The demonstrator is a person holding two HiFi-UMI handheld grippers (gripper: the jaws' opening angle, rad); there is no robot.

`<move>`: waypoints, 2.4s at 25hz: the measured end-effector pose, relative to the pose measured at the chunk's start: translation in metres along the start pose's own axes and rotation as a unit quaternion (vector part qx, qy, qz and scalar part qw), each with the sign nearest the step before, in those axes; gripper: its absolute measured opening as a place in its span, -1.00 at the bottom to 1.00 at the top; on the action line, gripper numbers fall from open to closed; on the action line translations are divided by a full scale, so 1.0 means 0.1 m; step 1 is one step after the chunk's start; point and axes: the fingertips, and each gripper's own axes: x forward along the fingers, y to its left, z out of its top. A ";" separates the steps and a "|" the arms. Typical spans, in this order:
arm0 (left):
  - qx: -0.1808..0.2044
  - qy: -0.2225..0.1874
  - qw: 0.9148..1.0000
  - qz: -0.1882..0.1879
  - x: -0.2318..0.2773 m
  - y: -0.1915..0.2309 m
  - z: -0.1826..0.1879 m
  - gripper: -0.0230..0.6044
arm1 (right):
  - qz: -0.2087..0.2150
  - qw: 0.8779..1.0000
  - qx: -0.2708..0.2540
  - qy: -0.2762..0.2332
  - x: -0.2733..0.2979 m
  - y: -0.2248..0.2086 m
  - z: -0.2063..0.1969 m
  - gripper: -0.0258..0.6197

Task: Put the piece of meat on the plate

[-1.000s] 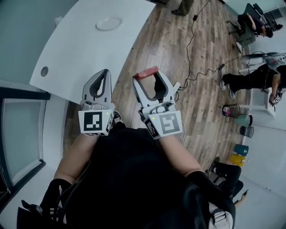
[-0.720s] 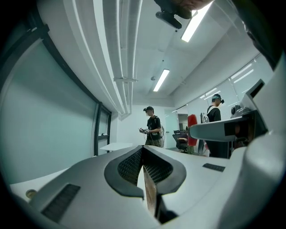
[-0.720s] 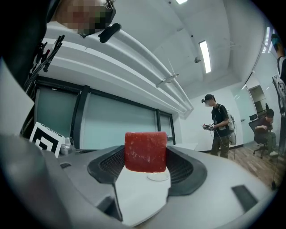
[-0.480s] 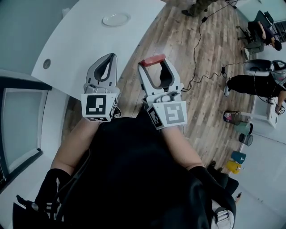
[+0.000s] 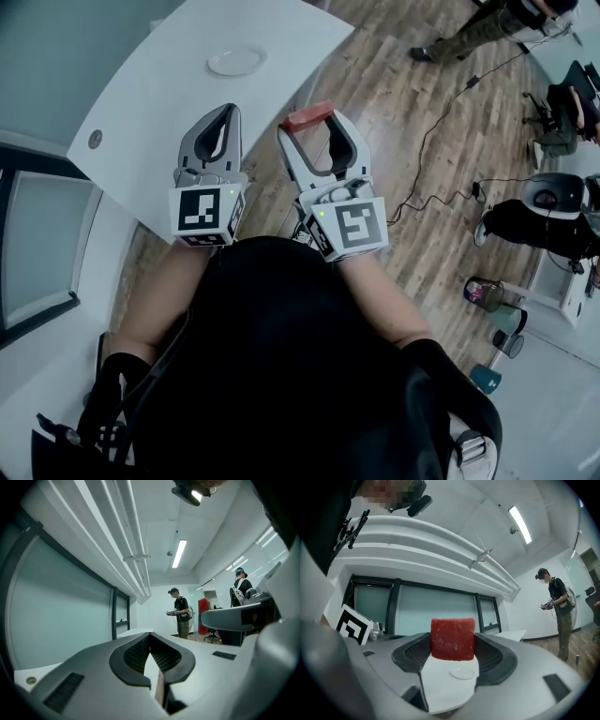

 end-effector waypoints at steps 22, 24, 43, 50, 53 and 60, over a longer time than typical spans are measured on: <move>-0.011 0.038 0.994 0.098 0.46 -0.11 -0.20 -0.92 | 0.077 0.996 0.015 0.047 0.35 -0.63 -0.24 -0.03; -0.020 0.045 0.994 0.099 0.59 0.03 -0.30 -0.92 | 0.072 0.995 0.014 0.066 0.53 -0.67 -0.31 -0.03; -0.085 0.143 0.979 0.120 1.56 1.32 -1.55 -0.92 | 0.133 0.963 -0.040 0.232 2.37 -0.59 -1.90 -0.03; -0.090 0.180 0.973 0.118 1.79 1.59 -1.98 -0.92 | 0.156 0.934 -0.062 0.315 2.77 -0.52 -2.50 -0.03; -0.094 0.187 0.971 0.113 1.85 1.64 -2.07 -0.92 | 0.159 0.923 -0.062 0.346 2.83 -0.51 -2.67 -0.03; -0.107 0.200 0.968 0.108 1.94 1.67 -2.21 -0.92 | 0.173 0.896 -0.054 0.405 2.88 -0.49 -2.90 -0.03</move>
